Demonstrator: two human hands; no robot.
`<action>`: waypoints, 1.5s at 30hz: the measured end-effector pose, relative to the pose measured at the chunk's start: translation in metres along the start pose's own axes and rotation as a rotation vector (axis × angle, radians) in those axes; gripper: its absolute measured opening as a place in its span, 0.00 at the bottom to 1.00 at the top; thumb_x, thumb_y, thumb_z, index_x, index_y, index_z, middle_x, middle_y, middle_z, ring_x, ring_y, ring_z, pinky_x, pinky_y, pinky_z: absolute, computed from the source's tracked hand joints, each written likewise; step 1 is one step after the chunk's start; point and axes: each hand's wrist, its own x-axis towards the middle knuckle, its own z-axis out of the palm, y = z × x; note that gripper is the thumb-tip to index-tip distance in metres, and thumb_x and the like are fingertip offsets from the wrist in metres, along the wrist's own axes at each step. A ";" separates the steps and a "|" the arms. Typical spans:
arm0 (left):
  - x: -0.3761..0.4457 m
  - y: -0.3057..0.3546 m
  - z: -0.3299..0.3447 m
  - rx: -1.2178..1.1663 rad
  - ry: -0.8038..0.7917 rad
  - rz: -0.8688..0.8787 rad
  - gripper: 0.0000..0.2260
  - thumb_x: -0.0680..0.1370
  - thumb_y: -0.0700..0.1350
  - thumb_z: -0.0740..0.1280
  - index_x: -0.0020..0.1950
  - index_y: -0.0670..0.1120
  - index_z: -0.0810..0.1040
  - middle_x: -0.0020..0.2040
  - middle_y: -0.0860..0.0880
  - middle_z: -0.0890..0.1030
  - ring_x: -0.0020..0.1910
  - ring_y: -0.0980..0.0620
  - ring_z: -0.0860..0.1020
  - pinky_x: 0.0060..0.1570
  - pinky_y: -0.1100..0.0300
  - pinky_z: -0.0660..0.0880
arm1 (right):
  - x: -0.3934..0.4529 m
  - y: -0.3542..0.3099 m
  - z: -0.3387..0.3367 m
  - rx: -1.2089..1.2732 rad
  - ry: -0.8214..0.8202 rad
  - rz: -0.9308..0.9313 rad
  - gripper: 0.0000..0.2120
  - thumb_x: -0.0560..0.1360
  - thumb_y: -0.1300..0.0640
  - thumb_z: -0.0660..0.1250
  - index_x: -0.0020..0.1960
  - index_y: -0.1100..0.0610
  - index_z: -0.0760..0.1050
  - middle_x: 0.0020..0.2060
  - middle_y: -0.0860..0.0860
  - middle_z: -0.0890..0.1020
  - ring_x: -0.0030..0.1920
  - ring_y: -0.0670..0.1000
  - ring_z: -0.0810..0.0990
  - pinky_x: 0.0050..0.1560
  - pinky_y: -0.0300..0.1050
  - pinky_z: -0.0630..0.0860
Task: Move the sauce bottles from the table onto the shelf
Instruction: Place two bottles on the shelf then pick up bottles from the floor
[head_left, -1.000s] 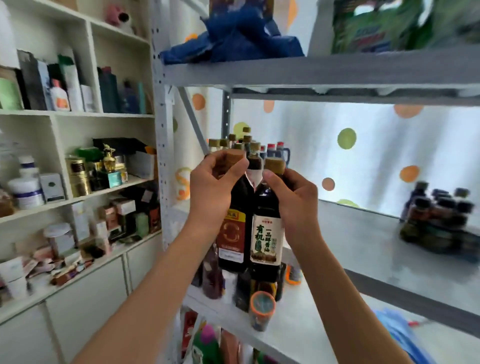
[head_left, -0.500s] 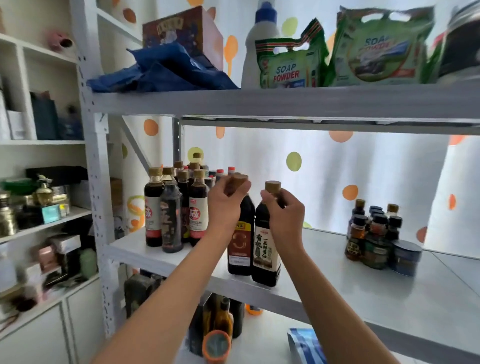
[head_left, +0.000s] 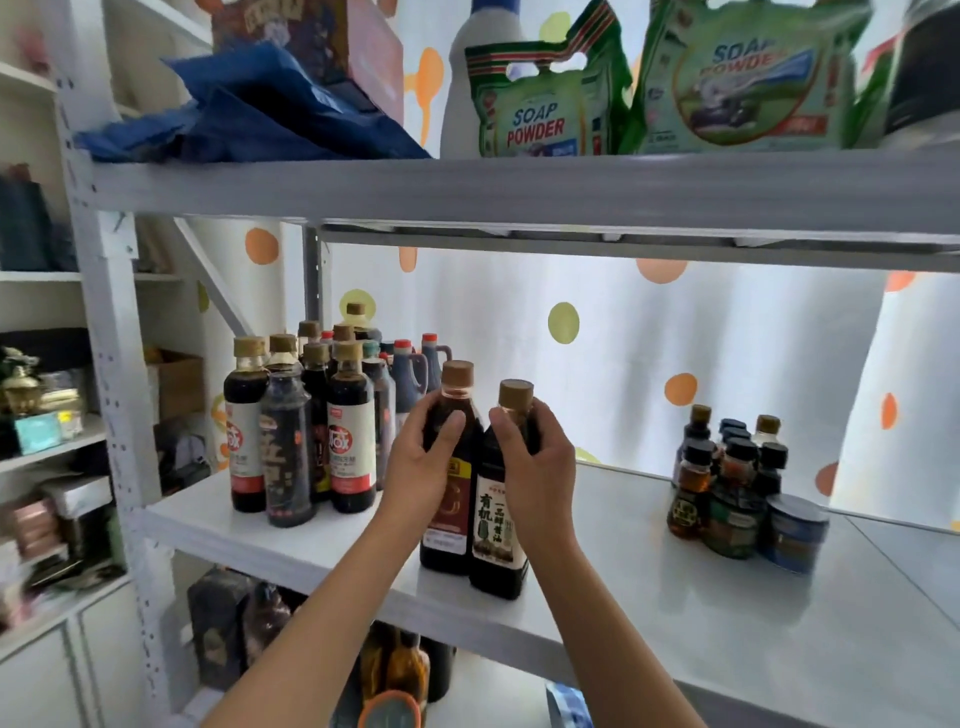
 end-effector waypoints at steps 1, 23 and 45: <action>-0.005 -0.004 -0.002 -0.022 -0.005 -0.010 0.13 0.80 0.52 0.64 0.65 0.58 0.72 0.51 0.61 0.82 0.48 0.66 0.81 0.42 0.70 0.76 | -0.001 0.001 0.000 -0.005 -0.014 -0.013 0.04 0.78 0.54 0.69 0.52 0.51 0.78 0.42 0.46 0.83 0.43 0.44 0.81 0.44 0.35 0.77; -0.032 -0.077 -0.017 0.504 0.003 -0.072 0.21 0.71 0.51 0.76 0.62 0.53 0.75 0.55 0.56 0.79 0.55 0.56 0.77 0.55 0.58 0.76 | -0.027 0.042 -0.042 -0.529 -0.289 0.208 0.34 0.68 0.60 0.79 0.69 0.48 0.68 0.52 0.49 0.82 0.53 0.50 0.82 0.43 0.37 0.80; 0.072 -0.123 0.027 0.737 0.132 -0.108 0.32 0.64 0.58 0.76 0.61 0.52 0.65 0.53 0.53 0.78 0.50 0.51 0.79 0.45 0.59 0.76 | 0.151 0.153 -0.023 -0.499 -0.409 0.331 0.32 0.65 0.63 0.80 0.63 0.53 0.69 0.48 0.55 0.82 0.50 0.57 0.83 0.42 0.55 0.84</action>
